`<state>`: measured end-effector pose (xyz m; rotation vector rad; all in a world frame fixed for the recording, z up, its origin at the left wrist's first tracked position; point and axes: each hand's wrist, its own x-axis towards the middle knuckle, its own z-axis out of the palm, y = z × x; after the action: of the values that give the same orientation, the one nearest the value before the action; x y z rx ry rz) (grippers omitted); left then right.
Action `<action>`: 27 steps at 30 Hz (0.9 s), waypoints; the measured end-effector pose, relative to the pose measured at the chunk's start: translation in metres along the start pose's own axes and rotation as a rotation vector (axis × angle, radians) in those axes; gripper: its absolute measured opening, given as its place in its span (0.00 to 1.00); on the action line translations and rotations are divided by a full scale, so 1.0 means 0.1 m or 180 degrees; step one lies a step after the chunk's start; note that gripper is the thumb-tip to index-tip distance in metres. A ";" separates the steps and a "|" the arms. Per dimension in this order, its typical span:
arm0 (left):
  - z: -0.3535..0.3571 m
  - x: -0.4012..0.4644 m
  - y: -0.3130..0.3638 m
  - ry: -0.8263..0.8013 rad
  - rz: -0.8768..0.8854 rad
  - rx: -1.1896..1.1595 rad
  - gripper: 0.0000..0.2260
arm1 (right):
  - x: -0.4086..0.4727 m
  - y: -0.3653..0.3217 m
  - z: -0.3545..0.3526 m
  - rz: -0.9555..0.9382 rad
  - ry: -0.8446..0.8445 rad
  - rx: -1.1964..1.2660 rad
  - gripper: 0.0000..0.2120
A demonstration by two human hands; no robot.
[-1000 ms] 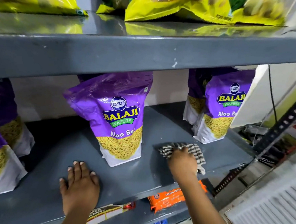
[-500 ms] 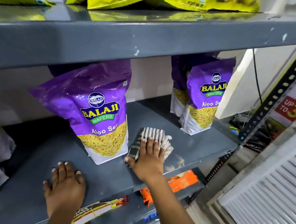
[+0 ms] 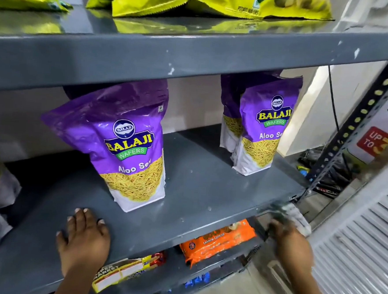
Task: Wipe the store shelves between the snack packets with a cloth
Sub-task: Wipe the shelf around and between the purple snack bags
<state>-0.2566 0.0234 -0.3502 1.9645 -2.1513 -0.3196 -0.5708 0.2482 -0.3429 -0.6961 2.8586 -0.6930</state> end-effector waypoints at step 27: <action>0.05 0.03 -0.04 0.0118 0.0020 0.0108 0.22 | 0.62 -0.12 -0.21 -0.0759 -0.0531 -0.0014 0.27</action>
<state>-0.2542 0.0205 -0.3558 1.9655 -2.1533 -0.2455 -0.6257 0.2180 -0.3192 -1.0546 2.6525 -0.6240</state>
